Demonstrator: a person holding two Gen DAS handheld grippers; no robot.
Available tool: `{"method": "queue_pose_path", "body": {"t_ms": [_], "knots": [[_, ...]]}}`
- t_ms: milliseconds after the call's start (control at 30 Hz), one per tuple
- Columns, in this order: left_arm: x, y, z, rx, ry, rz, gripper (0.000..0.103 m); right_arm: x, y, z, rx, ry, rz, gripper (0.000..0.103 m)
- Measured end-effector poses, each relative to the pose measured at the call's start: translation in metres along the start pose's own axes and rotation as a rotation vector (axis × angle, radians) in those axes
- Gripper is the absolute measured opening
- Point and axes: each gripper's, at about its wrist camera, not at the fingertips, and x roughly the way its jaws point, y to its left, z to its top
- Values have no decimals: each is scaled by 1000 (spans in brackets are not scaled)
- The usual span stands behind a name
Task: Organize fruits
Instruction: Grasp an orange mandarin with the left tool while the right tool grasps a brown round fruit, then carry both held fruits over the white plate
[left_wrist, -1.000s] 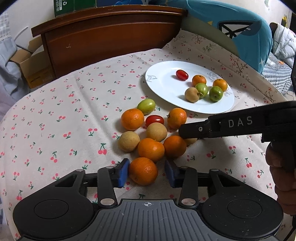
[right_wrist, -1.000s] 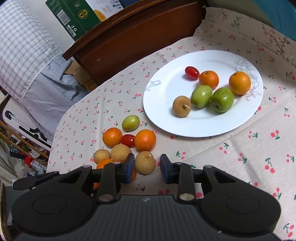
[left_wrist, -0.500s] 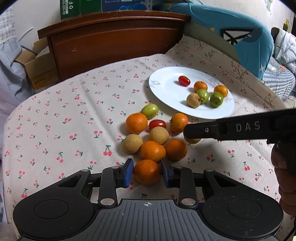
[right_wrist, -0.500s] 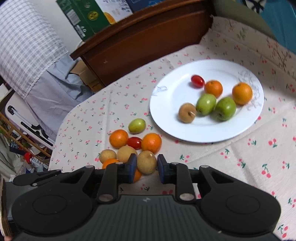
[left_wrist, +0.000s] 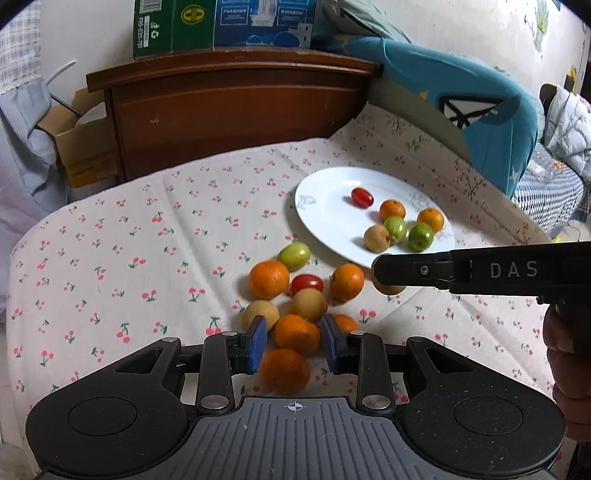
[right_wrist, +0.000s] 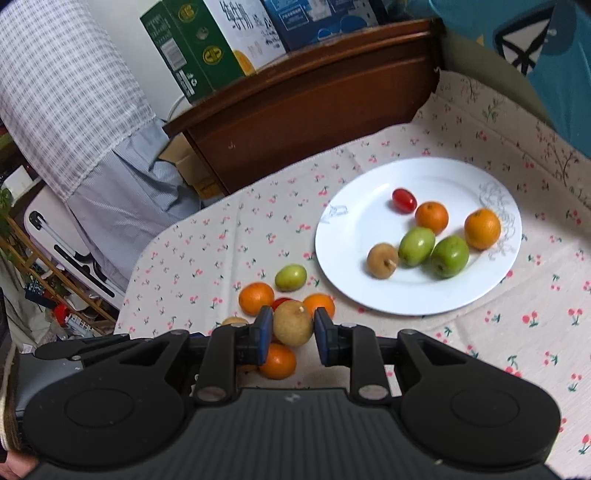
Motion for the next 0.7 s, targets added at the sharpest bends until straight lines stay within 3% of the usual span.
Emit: {"method": "queue_pose_path", "body": {"t_ms": [700], "knots": [[-16,-8,39,-11,-114,-57,30,-33,-15,40,-1,-86,8,24]]}}
